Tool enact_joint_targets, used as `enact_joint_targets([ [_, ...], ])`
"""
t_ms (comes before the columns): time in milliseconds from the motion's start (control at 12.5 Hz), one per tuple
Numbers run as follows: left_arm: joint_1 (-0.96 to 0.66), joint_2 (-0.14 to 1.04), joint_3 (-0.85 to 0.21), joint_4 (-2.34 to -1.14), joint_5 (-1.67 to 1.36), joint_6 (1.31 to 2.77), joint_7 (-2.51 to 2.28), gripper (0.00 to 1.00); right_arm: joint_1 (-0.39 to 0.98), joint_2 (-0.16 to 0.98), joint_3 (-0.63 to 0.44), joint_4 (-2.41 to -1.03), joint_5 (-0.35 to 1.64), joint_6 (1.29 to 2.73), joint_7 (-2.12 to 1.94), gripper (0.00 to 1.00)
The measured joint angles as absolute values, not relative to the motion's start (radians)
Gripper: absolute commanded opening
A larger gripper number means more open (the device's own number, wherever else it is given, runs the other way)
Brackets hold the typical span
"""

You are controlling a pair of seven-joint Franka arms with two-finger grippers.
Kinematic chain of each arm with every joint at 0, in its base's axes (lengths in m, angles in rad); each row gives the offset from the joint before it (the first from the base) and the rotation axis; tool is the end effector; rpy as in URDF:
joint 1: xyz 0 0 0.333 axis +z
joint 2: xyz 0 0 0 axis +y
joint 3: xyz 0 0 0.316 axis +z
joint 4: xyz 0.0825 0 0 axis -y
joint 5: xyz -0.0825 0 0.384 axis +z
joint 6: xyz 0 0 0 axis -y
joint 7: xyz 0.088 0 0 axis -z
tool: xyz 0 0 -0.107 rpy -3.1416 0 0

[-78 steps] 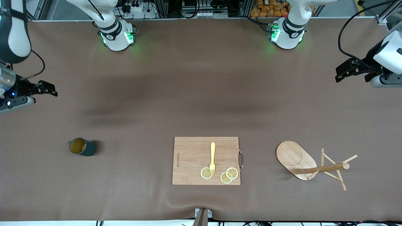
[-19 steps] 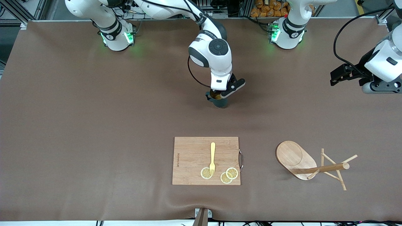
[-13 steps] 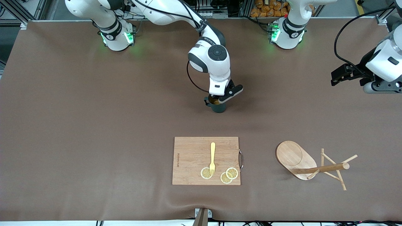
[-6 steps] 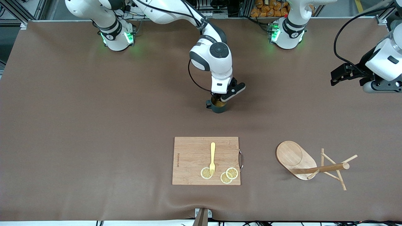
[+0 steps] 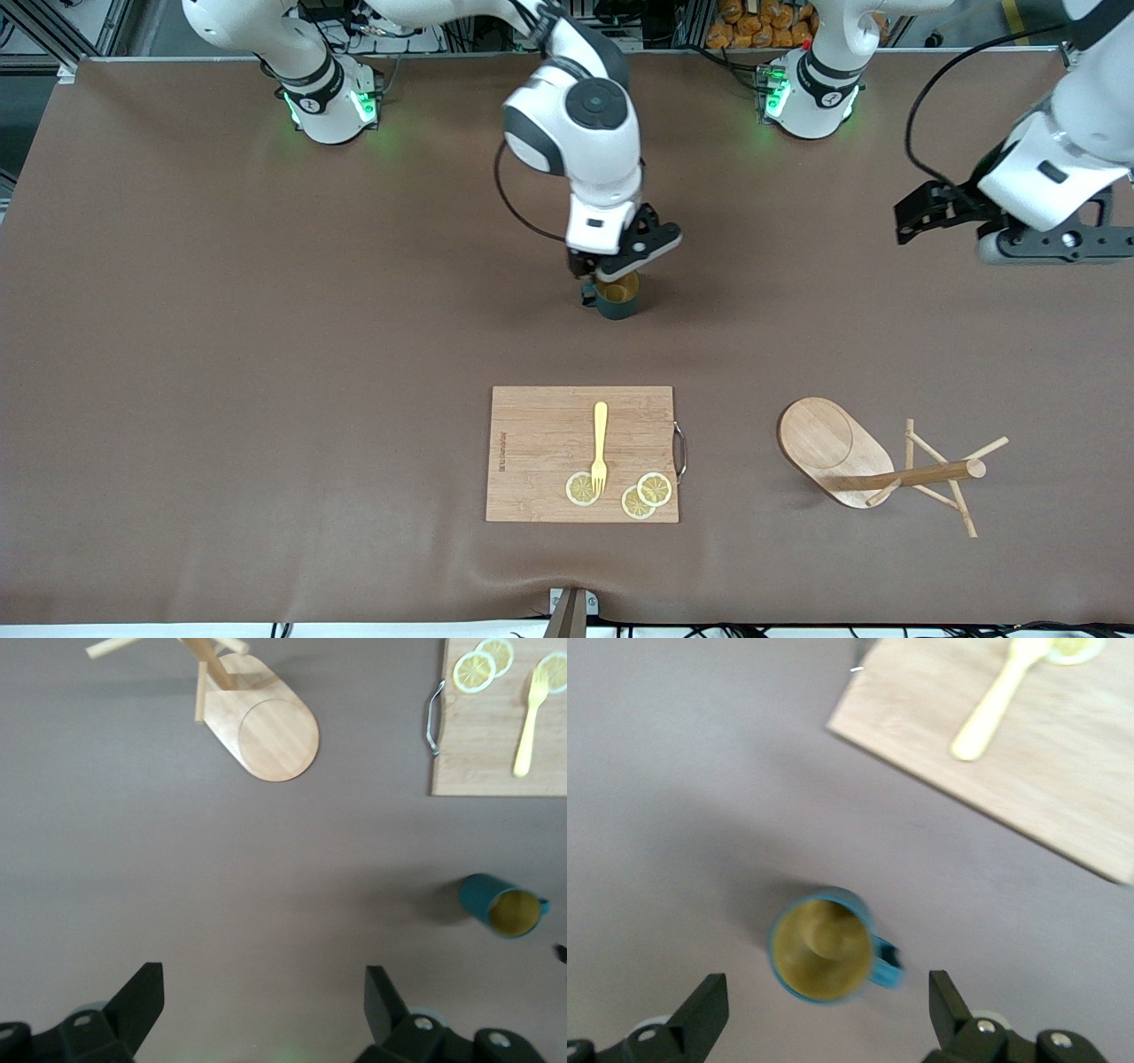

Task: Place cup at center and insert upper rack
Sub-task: 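Open the right gripper and lift away while the left gripper approaches, then move the left gripper above the mug while the right gripper returns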

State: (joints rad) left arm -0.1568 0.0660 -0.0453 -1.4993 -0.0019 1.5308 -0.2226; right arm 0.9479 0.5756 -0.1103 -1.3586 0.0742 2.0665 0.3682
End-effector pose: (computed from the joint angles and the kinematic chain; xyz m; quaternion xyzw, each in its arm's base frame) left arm 0.5595 -0.1139 0.6175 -0.9998 -0.0103 0.0173 0.0012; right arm 0.4733 0.5567 0.4011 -0.9714 -0.2276 -0.0534 0.0421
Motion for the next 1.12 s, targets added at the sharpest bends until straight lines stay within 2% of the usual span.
enact_joint_targets([
  [559, -0.335, 0.175, -0.058, -1.434, -0.011, 1.589, -0.643, 1.00, 0.612, 0.348, -0.117, -1.433, 0.070, 1.781, 0.167, 1.00],
  [1119, -0.500, 0.255, -0.058, -1.429, -0.011, 1.690, -1.078, 1.00, 0.286, 0.206, -0.124, -1.446, 0.067, 1.614, 0.092, 1.00],
])
